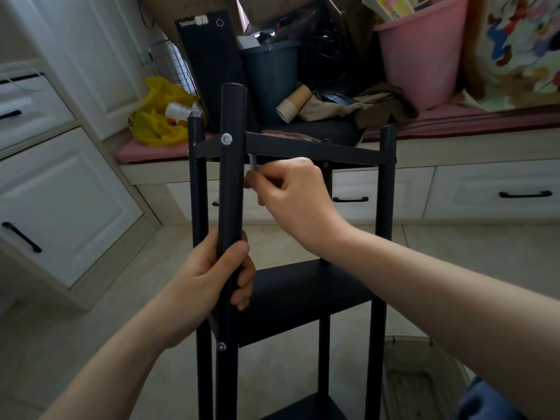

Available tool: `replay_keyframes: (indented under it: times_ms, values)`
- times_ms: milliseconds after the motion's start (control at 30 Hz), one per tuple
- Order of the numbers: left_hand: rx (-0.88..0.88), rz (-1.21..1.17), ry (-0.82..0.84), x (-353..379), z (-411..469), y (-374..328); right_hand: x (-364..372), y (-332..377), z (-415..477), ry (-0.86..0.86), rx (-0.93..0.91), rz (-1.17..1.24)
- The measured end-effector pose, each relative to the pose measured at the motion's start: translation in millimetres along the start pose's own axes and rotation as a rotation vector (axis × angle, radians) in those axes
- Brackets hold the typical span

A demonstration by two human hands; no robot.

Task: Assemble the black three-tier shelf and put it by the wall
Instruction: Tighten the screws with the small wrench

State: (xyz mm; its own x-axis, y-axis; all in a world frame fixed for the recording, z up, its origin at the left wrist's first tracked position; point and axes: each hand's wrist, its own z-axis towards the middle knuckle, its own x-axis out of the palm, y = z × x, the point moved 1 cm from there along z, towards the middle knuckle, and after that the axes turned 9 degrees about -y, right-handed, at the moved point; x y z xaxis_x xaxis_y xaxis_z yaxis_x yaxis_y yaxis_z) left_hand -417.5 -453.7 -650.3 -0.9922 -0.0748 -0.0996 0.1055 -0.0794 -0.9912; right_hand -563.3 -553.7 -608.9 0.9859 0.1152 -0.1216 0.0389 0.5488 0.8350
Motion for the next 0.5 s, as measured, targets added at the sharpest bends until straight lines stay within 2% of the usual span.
replay_keyframes:
  times_ms: [267, 500]
  values:
    - [-0.008, -0.004, 0.003, -2, 1, 0, 6, 0, -2, -0.033, -0.018, 0.011]
    - [-0.005, -0.007, -0.069, 5, 3, 1, 19, -8, -3, -0.131, -0.066, -0.002]
